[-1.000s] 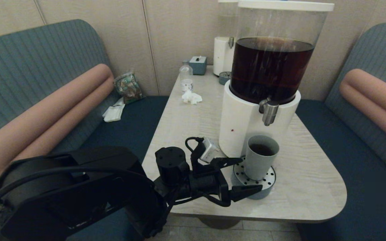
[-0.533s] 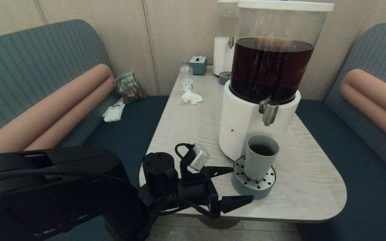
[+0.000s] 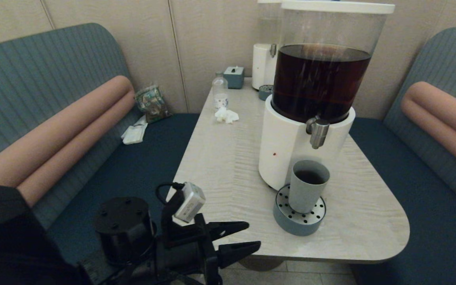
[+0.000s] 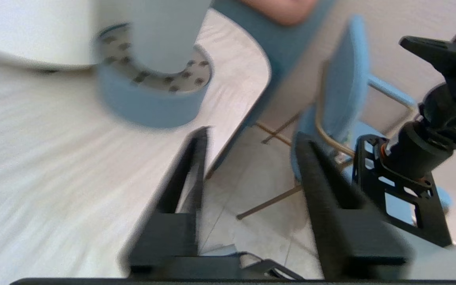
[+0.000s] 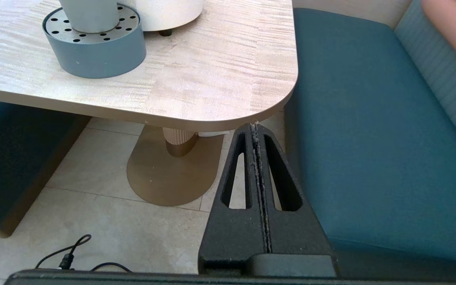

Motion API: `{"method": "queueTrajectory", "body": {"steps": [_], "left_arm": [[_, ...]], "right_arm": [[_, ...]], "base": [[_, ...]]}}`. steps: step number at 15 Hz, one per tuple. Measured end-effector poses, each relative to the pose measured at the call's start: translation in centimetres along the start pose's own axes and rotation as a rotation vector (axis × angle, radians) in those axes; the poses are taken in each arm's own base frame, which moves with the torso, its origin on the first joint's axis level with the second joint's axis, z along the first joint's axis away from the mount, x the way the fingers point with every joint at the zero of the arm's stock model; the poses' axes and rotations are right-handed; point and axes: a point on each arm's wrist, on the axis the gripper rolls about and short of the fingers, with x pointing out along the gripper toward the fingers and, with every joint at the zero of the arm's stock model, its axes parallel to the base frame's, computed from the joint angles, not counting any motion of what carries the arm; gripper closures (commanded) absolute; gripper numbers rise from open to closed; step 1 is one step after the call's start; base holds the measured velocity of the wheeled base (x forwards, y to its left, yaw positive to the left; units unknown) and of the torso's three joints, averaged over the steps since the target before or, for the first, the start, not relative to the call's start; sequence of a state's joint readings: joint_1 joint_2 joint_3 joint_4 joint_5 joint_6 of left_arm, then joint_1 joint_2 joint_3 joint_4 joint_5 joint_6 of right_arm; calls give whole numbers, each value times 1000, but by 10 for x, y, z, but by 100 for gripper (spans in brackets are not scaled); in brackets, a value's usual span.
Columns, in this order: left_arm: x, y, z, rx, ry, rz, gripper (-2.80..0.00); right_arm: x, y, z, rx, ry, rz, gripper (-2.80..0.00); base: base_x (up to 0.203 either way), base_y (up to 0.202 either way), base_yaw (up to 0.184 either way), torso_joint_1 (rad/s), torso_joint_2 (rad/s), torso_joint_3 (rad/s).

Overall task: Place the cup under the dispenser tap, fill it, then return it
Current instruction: Turn on the faucet

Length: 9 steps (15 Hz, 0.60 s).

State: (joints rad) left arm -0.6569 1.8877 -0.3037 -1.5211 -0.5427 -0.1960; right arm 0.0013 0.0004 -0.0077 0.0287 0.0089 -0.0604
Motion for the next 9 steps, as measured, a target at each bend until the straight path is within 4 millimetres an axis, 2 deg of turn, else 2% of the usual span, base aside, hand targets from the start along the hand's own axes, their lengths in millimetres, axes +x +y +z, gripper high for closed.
{"method": "queueTrajectory", "body": {"steps": [2,5,7,9], "left_arm": [[-24,-12,13,-13,-63,104,0],[-65,-20,48,-27,-294,359,0],[-103,-14,70,-1,-465,574,0],[-147,-20,88,74,-626,743,0]], "right_arm": [[0,0,0,0,0,0,0],[0,0,0,0,0,0,0],[0,0,0,0,0,0,0],[0,0,0,0,0,0,0]], "base": [[0,0,0,0,0,0],[0,0,0,0,0,0],[0,0,0,0,0,0],[0,0,0,0,0,0]]}}
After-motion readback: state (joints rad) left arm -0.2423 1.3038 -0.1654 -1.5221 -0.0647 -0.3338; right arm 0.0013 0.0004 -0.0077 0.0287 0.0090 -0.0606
